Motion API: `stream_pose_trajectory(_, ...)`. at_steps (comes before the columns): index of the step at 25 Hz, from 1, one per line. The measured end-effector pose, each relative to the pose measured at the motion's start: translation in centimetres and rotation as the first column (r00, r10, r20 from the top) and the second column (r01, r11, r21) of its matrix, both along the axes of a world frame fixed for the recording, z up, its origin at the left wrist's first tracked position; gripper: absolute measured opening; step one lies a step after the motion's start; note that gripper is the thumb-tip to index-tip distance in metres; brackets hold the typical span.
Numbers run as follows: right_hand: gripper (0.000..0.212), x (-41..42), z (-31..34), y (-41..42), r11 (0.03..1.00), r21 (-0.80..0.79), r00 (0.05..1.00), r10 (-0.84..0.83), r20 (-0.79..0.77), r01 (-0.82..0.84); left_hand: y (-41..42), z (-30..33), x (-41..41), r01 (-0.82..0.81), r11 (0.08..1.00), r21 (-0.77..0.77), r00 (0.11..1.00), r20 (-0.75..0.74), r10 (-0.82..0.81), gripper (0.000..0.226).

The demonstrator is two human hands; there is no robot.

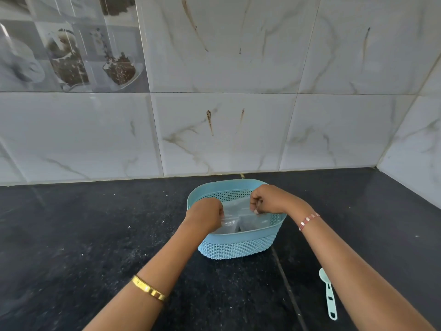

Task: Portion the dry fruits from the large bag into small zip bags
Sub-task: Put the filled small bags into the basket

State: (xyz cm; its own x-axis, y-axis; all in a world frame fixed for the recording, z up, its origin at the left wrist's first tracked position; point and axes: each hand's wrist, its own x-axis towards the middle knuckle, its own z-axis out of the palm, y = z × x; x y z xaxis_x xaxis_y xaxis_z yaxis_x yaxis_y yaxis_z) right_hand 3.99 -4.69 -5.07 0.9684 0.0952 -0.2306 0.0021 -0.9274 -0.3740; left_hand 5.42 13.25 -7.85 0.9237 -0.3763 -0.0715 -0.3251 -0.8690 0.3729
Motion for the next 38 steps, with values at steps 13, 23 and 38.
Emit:
stream_pose_trajectory(13,0.014,-4.5,0.7,-1.4,0.974,0.138,0.924,-0.215,0.316,0.18,-0.5,1.9,-3.3,0.095,0.967,-0.237,0.982,0.181,-0.053,0.017)
stream_pose_trajectory(23,0.013,-17.7,-8.2,-5.1,0.532,0.397,0.45,-0.846,0.285,0.748,-7.2,-2.9,-13.1,0.41,0.69,-0.596,0.874,0.041,-0.484,0.022)
stream_pose_trajectory(38,0.01,-18.0,-11.3,1.5,0.867,0.156,0.731,-0.486,0.479,0.474,-5.9,-8.5,-13.1,-0.035,0.77,-0.637,0.993,-0.106,-0.043,0.031)
